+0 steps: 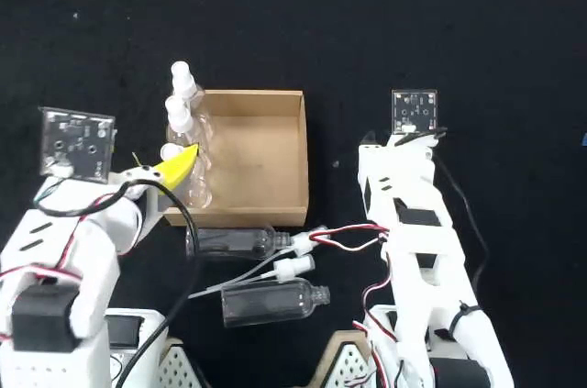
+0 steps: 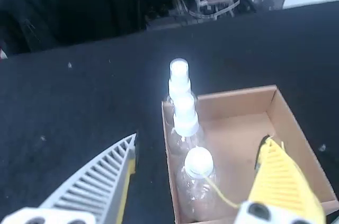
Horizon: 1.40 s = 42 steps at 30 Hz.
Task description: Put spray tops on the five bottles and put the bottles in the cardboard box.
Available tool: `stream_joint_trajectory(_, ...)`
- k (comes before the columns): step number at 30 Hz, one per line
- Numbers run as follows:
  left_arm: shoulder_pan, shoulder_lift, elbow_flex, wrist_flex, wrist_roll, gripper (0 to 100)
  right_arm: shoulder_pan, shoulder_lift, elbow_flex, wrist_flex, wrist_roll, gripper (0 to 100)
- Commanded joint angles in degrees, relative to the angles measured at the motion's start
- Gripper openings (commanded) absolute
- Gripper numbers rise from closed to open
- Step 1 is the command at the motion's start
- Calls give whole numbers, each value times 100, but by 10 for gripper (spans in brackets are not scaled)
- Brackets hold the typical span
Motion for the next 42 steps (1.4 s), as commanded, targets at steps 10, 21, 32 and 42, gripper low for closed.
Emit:
stream_joint_trajectory(10, 1982, 79, -1226, 1512, -1257, 329, 448, -268, -101, -158, -26, 57)
stream_joint_trajectory(21, 3609, 2198, 110, 1635, -2022, 329, 914, -268, -224, -141, -730, 57)
stream_joint_trajectory(32, 3081, 2022, 1657, 853, -2804, 328, 791, -268, -233, -149, -695, 57)
stream_joint_trajectory(42, 2202, 1231, 3512, -1020, -2927, 328, 695, -268, -207, -149, -686, 57)
